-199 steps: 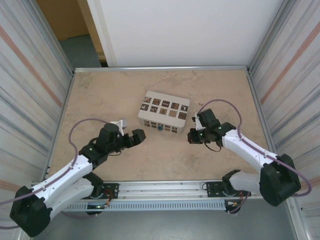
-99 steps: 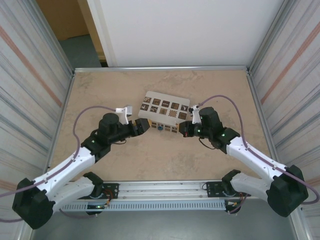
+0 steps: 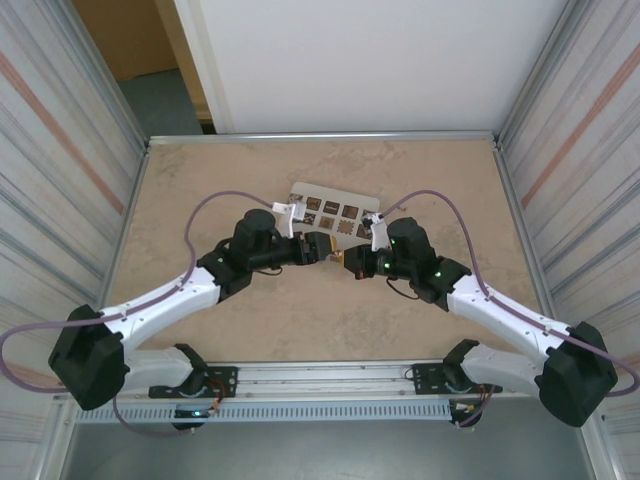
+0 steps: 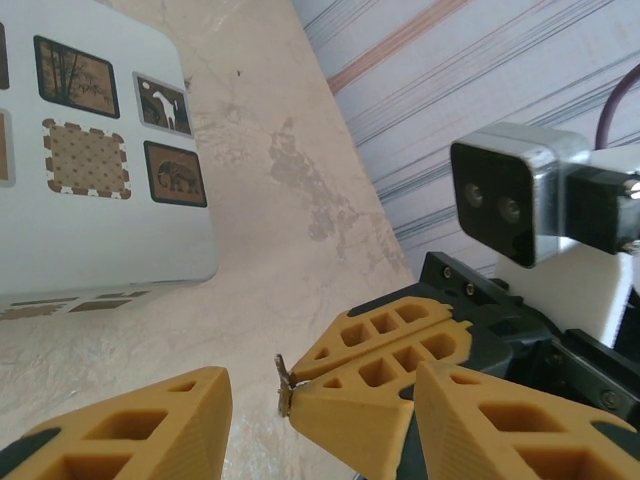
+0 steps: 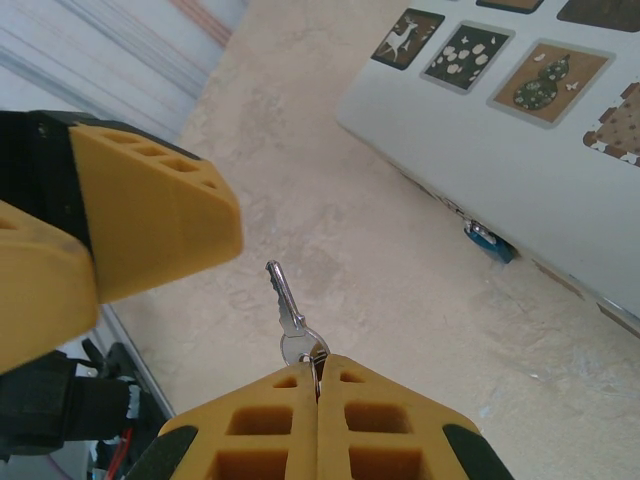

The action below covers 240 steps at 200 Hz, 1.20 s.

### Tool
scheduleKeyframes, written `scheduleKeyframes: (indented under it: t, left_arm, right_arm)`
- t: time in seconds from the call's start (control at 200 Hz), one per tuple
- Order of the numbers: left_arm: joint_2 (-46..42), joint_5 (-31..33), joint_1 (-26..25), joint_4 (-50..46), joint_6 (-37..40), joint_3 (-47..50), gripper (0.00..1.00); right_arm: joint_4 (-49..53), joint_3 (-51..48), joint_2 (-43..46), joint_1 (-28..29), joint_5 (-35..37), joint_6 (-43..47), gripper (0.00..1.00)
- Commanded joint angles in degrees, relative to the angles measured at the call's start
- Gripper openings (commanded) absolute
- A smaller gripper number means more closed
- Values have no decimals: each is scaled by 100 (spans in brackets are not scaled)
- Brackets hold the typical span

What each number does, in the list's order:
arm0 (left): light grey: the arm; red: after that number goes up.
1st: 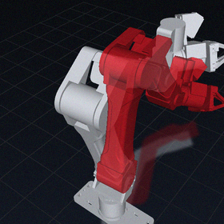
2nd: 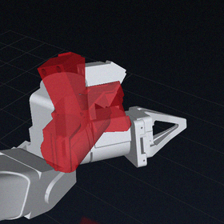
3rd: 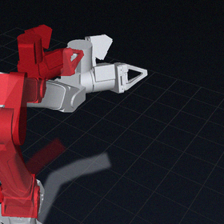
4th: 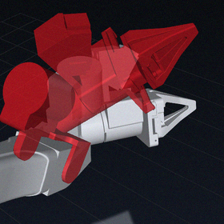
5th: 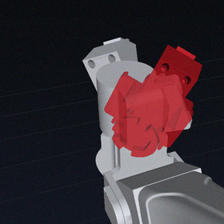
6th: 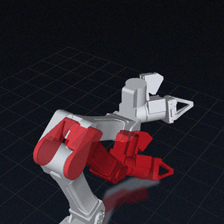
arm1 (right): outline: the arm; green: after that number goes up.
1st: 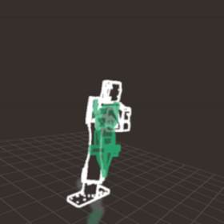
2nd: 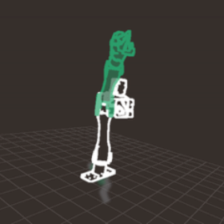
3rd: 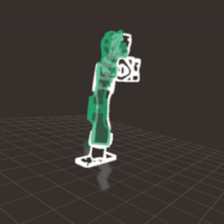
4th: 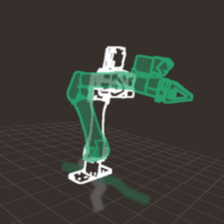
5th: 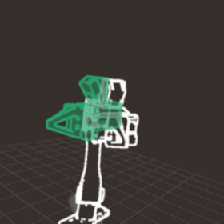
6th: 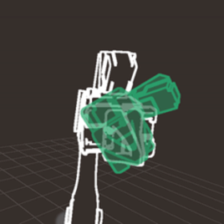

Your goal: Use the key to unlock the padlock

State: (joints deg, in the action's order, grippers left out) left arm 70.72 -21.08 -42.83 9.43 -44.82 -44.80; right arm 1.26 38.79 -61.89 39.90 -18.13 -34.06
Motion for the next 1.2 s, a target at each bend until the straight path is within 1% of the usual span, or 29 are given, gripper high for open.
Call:
scheduleKeyframes:
  t: [0.0, 0.065, 0.251, 0.406, 0.506, 0.586, 1.037, 1.122, 1.197]
  left_arm:
    - [72, -16, -49, 182, 98, -150, 50]
    - [113, -19, -55, 198, 95, -145, 49]
    - [204, -49, -60, 312, 45, -152, 34]
    - [274, -63, -59, 396, 8, -159, 31]
    - [302, -82, -68, 402, -9, -156, 30]
    - [319, -90, -68, 402, -8, -166, 27]
    - [258, -41, -77, 376, 7, -170, 5]
    - [233, -26, -77, 358, 22, -159, 0]
    - [184, 18, -78, 323, 48, -151, 0]
  right_arm:
    - [-161, 197, 88, 59, -125, -30, 0]
    - [-161, 196, 118, 69, -140, -30, 0]
    - [-212, 217, 119, 91, -240, -39, 0]
    - [-221, 284, 63, 115, -322, -30, 0]
    - [-249, 289, 63, 137, -340, -30, 0]
    - [-249, 296, 63, 138, -327, -38, 0]
    - [-148, 331, 37, 143, -250, -56, 0]
    - [-103, 362, 45, 142, -220, -43, 4]
    - [-35, 391, 67, 138, -206, -22, 9]
